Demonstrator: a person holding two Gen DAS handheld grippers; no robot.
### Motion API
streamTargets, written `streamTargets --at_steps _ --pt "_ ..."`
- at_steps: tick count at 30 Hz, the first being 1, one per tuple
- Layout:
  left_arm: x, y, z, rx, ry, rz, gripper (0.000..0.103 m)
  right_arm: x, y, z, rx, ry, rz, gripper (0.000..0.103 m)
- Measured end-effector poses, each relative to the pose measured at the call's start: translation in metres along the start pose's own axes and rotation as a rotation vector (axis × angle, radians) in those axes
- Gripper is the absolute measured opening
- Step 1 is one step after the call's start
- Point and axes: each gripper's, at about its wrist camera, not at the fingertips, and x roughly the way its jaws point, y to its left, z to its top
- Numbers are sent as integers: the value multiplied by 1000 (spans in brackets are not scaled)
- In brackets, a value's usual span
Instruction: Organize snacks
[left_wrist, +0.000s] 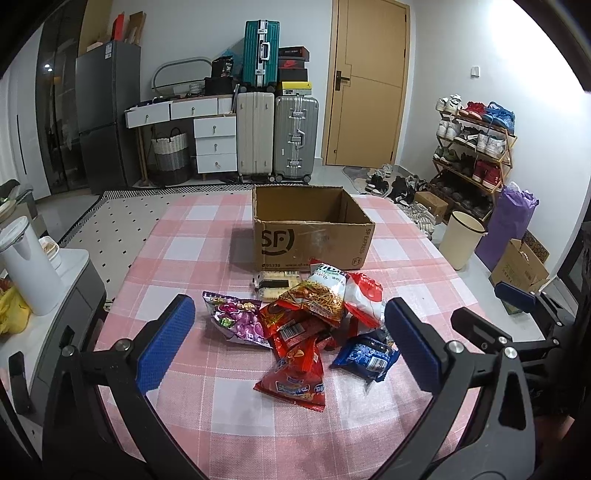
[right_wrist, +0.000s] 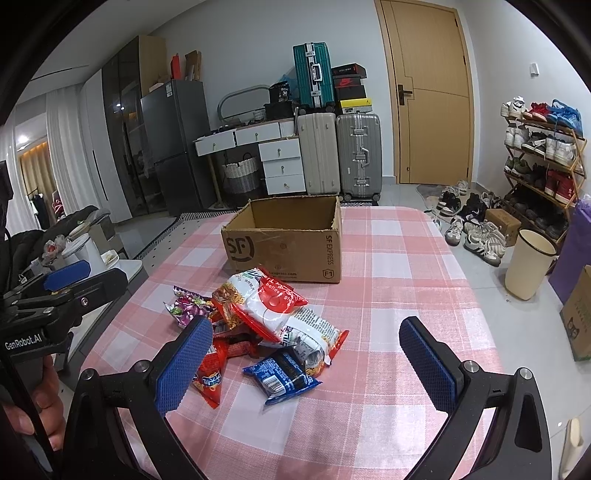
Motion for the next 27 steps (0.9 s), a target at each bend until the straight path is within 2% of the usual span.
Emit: streamTargets --at_steps 27 --pt "12 -7 -7 7 22 -21 102 8 -8 -7 20 12 5 103"
